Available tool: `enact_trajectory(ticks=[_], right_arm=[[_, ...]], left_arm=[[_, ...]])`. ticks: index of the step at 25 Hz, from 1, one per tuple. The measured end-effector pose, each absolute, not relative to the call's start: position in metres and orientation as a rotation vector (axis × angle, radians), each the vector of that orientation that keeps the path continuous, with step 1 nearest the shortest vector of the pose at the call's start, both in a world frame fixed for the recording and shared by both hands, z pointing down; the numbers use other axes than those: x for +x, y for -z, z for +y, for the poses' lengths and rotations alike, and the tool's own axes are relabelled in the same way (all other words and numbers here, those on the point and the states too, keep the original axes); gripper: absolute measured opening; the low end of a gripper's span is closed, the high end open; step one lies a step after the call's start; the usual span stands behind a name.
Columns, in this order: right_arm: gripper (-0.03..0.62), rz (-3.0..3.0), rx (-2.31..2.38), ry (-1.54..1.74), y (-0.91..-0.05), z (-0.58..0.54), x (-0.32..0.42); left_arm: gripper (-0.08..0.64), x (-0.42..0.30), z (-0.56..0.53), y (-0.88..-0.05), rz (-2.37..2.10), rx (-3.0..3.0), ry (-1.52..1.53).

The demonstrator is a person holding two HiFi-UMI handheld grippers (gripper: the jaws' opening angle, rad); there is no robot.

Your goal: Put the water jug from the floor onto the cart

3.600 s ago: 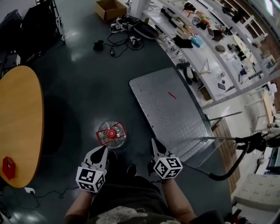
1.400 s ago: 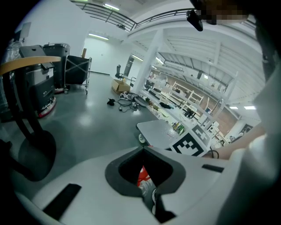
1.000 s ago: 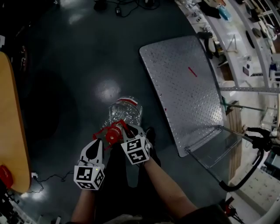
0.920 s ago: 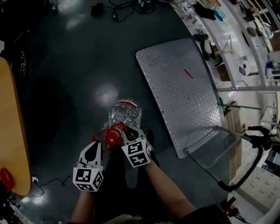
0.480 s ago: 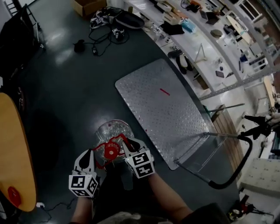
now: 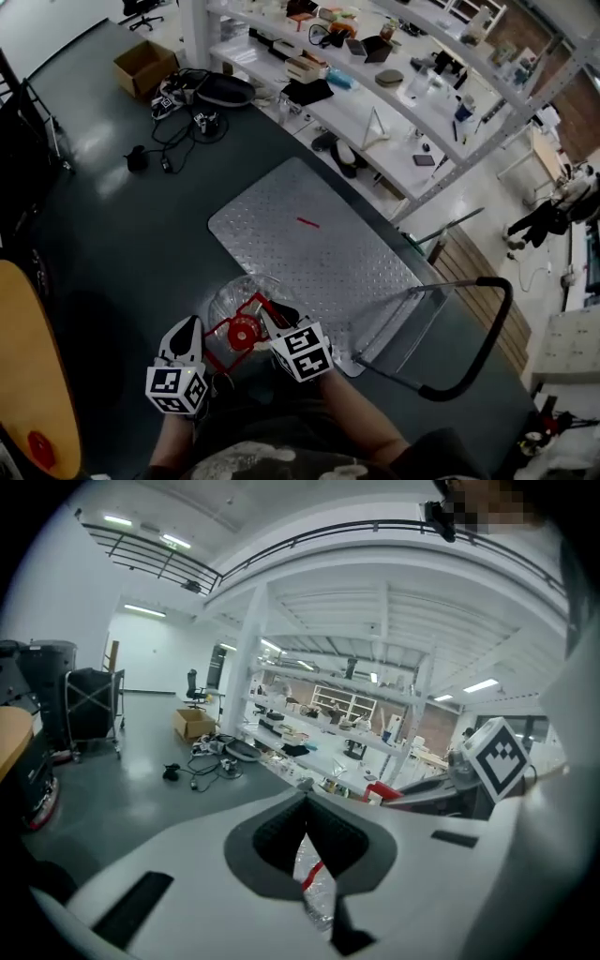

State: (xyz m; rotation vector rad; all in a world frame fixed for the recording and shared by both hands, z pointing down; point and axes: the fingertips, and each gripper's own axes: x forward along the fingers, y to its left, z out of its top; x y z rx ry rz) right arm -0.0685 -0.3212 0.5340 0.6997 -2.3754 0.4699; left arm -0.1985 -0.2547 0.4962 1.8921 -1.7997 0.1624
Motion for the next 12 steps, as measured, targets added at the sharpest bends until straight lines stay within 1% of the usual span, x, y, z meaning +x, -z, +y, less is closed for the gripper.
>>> enact_trajectory(ticks=[4,12], right_arm=[[0.044,-2.372,0.811,-0.534,-0.526,-0.357,-0.009],[0.048,-2.308,1.04,-0.622,-0.537,-0.422,0.079]], left_arm=[[0.008,-0.154,-0.289,-0.486,-1.759,1.954,-0.181],[0.008,-0.099,-0.356,-0.484,-1.669,2.081,-0.248]])
